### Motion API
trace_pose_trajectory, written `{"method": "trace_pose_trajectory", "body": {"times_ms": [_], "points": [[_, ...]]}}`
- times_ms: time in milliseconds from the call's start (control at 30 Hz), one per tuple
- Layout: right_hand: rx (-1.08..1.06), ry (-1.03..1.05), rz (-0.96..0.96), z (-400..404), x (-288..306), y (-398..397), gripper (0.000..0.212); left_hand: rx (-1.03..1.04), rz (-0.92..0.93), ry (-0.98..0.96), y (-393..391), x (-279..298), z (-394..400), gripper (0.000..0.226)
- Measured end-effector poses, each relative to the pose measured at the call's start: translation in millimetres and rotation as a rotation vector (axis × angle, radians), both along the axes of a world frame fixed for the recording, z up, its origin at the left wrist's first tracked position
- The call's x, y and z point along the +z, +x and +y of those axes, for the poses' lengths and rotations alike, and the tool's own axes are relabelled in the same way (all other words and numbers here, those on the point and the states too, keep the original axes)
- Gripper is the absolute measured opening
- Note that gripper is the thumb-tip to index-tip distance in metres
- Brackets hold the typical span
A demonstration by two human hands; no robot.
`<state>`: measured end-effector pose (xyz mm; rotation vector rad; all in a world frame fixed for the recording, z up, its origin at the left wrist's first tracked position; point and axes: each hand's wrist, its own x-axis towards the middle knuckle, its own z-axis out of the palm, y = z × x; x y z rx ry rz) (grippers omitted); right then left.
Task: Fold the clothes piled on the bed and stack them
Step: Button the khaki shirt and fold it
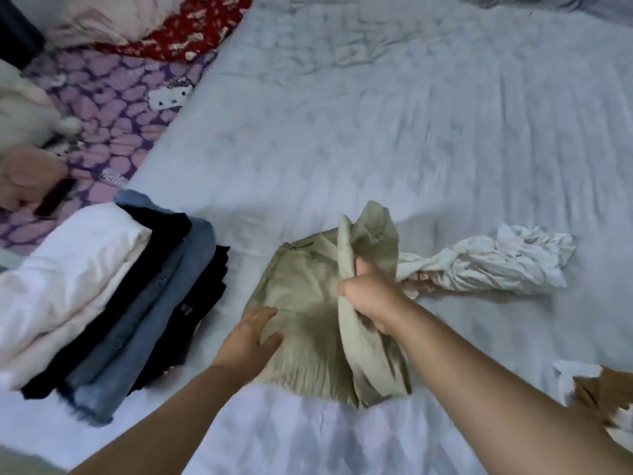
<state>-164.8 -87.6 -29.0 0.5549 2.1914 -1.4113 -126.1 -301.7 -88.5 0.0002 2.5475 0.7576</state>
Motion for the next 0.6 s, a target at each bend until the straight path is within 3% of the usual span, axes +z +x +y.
{"method": "trace_pose_trajectory", "body": {"times_ms": [100,200,267,400,500,600], "points": [[0.106,0.051,-0.038,-63,-11,-13,0.044,0.121,-0.045,0.088,0,-4,-33,0.041],[0.203,0.005,-0.067,-107,-27,-17,0.069,0.163,-0.061,0.110,-2,-10,-59,0.035],[0.234,0.020,-0.092,-117,-37,-12,0.074,0.189,-0.074,0.114,-6,-14,-74,0.036],[0.315,0.342,0.018,-83,-60,7,0.048,0.191,-0.004,0.058,-15,-32,-89,0.035],[0.483,0.503,0.202,-39,-78,31,0.034,0.077,0.098,0.045,-22,-43,-82,0.035],[0.774,0.678,0.474,-1,-99,60,0.055,-0.284,0.308,0.065,-25,-49,-76,0.043]]}}
